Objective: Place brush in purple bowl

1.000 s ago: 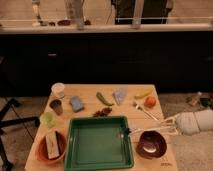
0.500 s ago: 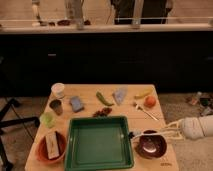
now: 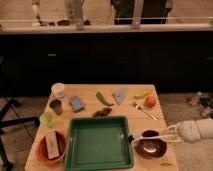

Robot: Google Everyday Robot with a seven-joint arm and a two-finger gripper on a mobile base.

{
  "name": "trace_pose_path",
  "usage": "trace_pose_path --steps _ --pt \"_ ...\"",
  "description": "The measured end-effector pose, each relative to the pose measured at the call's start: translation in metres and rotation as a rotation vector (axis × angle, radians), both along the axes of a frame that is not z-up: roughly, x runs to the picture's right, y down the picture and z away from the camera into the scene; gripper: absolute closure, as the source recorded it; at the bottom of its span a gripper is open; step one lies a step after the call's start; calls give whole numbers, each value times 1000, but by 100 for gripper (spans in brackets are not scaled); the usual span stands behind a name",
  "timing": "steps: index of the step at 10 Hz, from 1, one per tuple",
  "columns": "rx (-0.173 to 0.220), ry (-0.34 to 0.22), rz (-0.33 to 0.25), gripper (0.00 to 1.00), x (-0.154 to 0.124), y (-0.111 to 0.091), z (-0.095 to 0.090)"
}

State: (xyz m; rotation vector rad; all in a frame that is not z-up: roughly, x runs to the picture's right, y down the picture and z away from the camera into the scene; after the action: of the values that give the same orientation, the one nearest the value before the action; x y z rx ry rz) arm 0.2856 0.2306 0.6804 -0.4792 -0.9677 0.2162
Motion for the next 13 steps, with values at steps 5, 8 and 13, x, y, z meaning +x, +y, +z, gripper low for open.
trace_pose_path --steps 5,8,13 --pt "-10 -1 1 87 0 2 2" --pt "-10 -1 1 87 0 2 2" --pt "-10 -1 1 87 0 1 2"
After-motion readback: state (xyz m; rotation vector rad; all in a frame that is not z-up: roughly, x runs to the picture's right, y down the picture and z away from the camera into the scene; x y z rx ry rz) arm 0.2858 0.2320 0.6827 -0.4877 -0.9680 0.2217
